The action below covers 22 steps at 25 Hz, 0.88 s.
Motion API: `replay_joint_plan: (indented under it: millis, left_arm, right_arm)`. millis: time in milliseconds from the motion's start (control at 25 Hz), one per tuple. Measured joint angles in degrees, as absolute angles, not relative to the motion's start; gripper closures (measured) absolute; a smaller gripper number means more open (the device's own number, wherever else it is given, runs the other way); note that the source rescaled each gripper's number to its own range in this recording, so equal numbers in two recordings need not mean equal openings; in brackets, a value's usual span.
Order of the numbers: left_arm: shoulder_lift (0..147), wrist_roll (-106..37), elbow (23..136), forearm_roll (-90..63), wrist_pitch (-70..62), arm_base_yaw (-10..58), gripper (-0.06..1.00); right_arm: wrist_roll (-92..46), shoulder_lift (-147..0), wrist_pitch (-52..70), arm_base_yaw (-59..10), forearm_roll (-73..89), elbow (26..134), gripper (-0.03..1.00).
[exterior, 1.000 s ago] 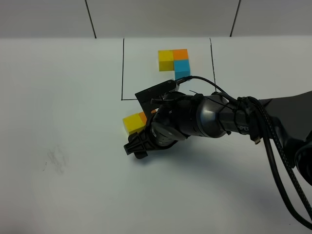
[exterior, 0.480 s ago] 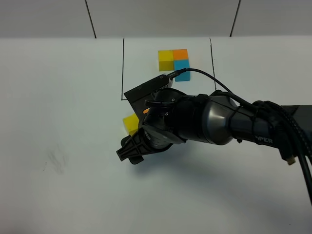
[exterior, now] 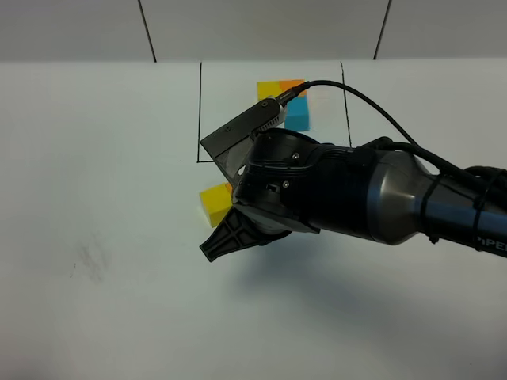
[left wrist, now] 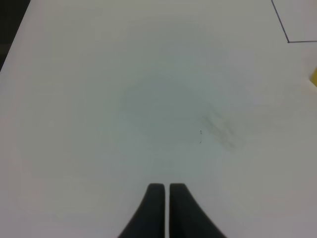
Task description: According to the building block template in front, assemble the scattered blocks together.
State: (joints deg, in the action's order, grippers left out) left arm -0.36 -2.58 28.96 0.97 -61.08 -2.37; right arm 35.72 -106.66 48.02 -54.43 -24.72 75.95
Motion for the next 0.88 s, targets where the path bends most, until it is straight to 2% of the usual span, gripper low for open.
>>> replay_joint_plan:
  millis: [80,200,680,880]
  left_arm:
    - [-0.4,-2.6,29.0,1.0,-61.1,-2.4,0.94]
    - [-0.4,-2.6,29.0,1.0,-61.1,-2.4,0.94]
    - [-0.4,-2.6,29.0,1.0,-61.1,-2.4,0.94]
    - [-0.4,-2.6,29.0,1.0,-61.1,-2.4,0.94]
  right_arm:
    - [34.8,-106.5,49.0,-54.4,-25.5,75.9,0.93]
    - [34.2,-106.2,51.8,-54.4,-28.1,75.9,0.96]
    - [21.1,-99.2,57.7,-49.6,-28.7,75.5,0.97]
    - [18.5,-93.6,56.0,-46.1,-26.8,68.7,0.97]
